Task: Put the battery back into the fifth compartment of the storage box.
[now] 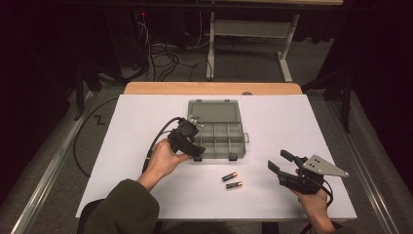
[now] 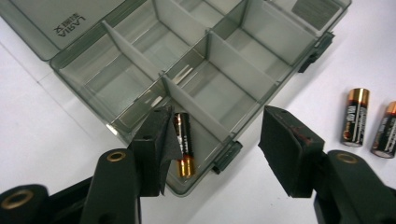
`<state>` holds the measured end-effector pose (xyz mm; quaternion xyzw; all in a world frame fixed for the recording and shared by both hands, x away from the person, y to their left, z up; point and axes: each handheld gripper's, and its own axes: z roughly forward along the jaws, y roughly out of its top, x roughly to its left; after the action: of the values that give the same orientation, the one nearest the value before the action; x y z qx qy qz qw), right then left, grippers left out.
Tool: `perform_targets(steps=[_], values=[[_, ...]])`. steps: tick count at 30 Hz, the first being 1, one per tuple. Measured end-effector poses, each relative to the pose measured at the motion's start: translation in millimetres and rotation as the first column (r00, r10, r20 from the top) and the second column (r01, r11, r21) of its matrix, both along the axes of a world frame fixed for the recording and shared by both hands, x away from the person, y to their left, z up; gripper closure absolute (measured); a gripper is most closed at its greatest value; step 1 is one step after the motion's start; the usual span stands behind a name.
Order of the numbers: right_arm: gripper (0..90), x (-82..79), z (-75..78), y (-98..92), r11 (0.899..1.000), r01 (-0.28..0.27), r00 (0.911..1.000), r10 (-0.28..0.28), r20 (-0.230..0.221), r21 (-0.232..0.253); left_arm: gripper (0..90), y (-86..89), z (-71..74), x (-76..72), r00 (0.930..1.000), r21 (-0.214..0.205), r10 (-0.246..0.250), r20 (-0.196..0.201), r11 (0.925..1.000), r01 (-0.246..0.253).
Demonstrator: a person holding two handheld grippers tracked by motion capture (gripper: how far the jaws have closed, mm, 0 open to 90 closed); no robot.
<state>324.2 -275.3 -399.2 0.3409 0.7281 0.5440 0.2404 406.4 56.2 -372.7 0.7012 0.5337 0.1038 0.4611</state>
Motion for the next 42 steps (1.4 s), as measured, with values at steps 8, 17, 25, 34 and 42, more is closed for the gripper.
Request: perform_targets(steps=[8, 17, 25, 34, 42], values=[[37.7, 0.3, 0.1, -0.3, 1.000, 0.005, 1.0000, -0.005, -0.006, 0.005, 44.4, -6.2, -0.5, -8.5, 0.9994, -0.016, -0.034, -0.004, 0.9993, 0.034], [37.7, -0.1, 0.4, -0.4, 1.000, 0.006, 1.0000, -0.006, -0.005, 0.005, 44.0, -15.2, 1.5, -16.1, 0.9982, -0.053, -0.059, -0.012, 0.9969, 0.058], [38.1, -0.2, 0.4, -0.5, 1.000, 0.005, 1.0000, -0.005, -0.001, 0.003, 43.9, -25.4, -2.1, -21.1, 0.9954, -0.046, -0.094, -0.018, 0.9946, 0.093], [38.1, -0.3, 0.8, -0.8, 1.000, 0.007, 1.0000, -0.007, 0.002, 0.007, 43.7, -36.8, -6.2, -26.7, 0.9930, -0.045, -0.115, -0.026, 0.9924, 0.114], [38.0, -0.2, 0.8, -1.1, 1.000, 0.008, 1.0000, -0.008, 0.003, 0.007, 44.9, -44.9, -9.0, -31.5, 0.9896, -0.049, -0.139, -0.038, 0.9894, 0.137]])
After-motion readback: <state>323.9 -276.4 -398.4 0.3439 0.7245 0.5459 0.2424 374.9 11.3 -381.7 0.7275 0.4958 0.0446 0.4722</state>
